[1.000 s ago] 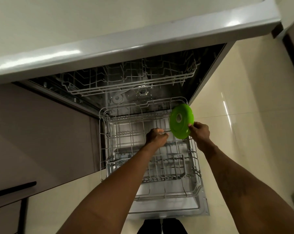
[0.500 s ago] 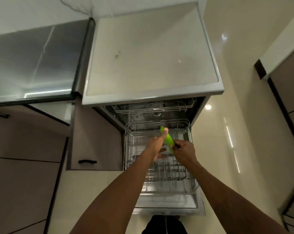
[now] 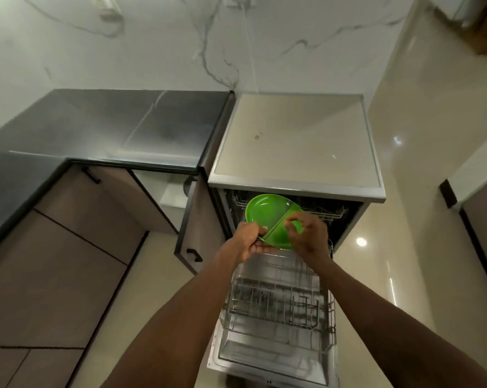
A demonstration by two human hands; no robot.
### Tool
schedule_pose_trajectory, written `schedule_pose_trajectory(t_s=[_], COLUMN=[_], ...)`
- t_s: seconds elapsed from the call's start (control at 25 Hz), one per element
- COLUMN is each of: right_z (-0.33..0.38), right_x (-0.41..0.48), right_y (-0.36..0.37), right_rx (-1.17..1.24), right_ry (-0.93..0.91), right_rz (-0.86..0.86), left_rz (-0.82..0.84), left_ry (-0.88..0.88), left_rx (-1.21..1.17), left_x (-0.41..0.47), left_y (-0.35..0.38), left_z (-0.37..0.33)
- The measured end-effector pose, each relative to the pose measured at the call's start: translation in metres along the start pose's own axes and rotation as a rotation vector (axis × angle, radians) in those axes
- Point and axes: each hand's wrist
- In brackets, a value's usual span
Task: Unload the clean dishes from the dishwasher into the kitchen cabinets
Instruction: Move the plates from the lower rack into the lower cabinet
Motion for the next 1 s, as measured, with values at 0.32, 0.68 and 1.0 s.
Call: schedule_pose_trajectory(t_s=[0.32,0.68,1.0], right_z=[0.071,0.189,0.246], right_x=[-0.031,-0.147,-0.179], right_y=[0.055,0.190,0.314], right_rx=[0.008,0.103,0.241], right_ry=[0.210,0.338,0.558], right_rz=[0.172,0.171,0.205], left_rz=[0.043,-0.205,-0.345], left_ry=[0.065,0.219,0.277], left_rx=[-0.110,-0.175,-0.083], left_x=[-0.059,-0.100,-0.065], left_y=[-0.131,-0.322,-0.447], left_z=[-0.013,-0.011,-0.012])
Point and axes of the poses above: each hand's wrist, its own x-axis towards the middle knuckle, its own y-axis out of the palm, z = x × y, and after that the axes turned 15 degrees about y, right-handed
